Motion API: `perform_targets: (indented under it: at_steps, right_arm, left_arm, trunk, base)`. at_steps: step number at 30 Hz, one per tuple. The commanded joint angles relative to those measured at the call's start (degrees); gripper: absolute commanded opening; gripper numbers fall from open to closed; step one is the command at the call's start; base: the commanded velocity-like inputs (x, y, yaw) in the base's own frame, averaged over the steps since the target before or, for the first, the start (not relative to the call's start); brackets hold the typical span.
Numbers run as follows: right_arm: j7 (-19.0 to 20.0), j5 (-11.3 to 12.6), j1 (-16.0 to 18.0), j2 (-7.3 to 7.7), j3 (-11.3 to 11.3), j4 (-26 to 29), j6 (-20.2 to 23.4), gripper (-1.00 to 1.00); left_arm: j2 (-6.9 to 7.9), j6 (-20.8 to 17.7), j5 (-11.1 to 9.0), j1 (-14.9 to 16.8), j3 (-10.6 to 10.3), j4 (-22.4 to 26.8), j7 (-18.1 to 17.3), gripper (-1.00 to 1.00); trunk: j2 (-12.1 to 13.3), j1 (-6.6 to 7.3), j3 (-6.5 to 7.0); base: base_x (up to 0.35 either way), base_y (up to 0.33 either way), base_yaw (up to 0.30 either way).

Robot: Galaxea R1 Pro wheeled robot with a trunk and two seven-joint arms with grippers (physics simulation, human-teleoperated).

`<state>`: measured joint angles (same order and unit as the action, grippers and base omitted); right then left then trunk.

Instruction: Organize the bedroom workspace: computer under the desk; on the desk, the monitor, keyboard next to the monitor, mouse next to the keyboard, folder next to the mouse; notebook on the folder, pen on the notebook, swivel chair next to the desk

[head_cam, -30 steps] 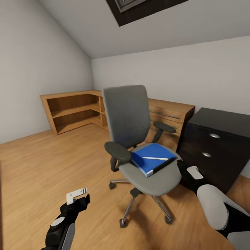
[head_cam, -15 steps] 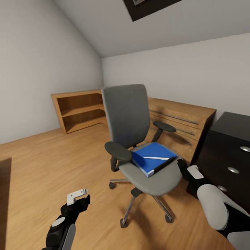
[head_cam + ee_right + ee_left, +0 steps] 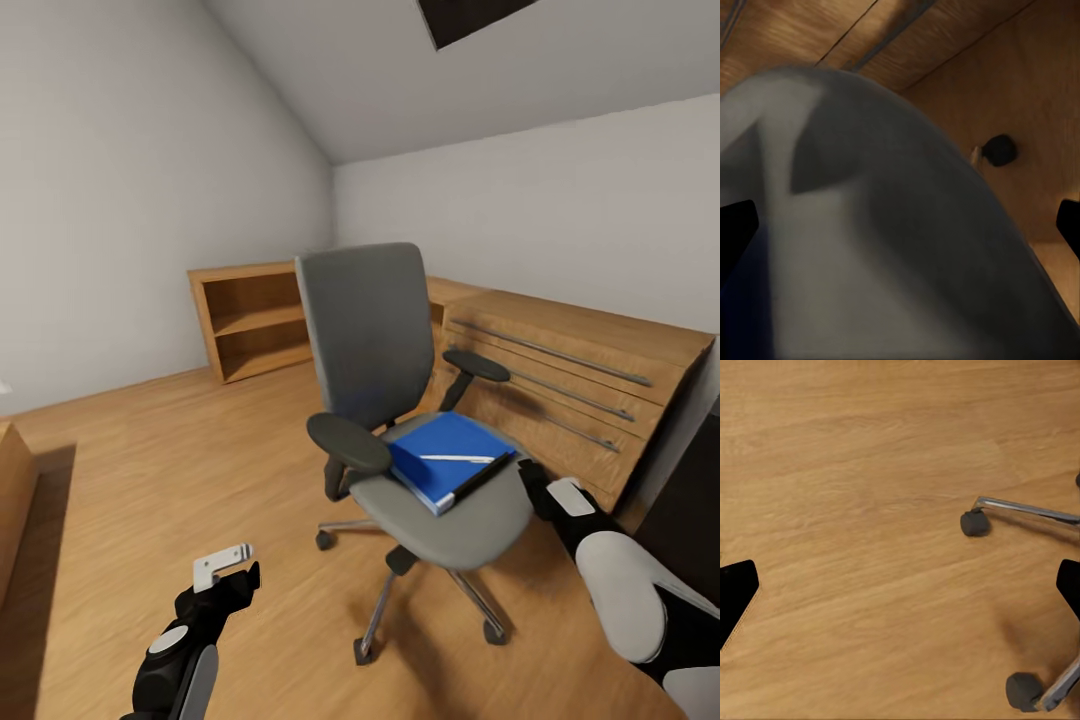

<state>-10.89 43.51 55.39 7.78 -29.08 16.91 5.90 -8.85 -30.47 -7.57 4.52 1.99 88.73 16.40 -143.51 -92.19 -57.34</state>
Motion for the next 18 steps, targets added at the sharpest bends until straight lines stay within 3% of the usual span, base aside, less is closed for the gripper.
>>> perform_targets:
  at_steps: [1, 13, 18]
  right_arm:
    - [-0.2, 1.1, 0.0, -1.45, -0.2, -2.5, 0.2, 1.00]
    - [-0.2, 1.1, 0.0, -1.46, -0.2, -2.5, 0.2, 1.00]
    - [-0.2, 1.1, 0.0, -1.45, -0.2, -2.5, 0.2, 1.00]
  left_arm:
    - [-0.03, -0.2, -0.6, 0.0, 0.0, 0.0, 0.4, 1.00]
    - [-0.03, -0.2, -0.6, 0.0, -0.1, 0.0, 0.4, 1.00]
    - [-0.03, -0.2, -0.6, 0.0, -0.5, -0.2, 0.4, 1.00]
  trunk:
    - [0.0, -0.02, -0.06]
    - [0.0, -0.02, -0.06]
    - [0.0, -0.02, -0.06]
  base:
    - [0.200, 0.000, 0.172]
    - [0.035, 0.000, 0.024]
    - [-0.165, 0.000, 0.000]
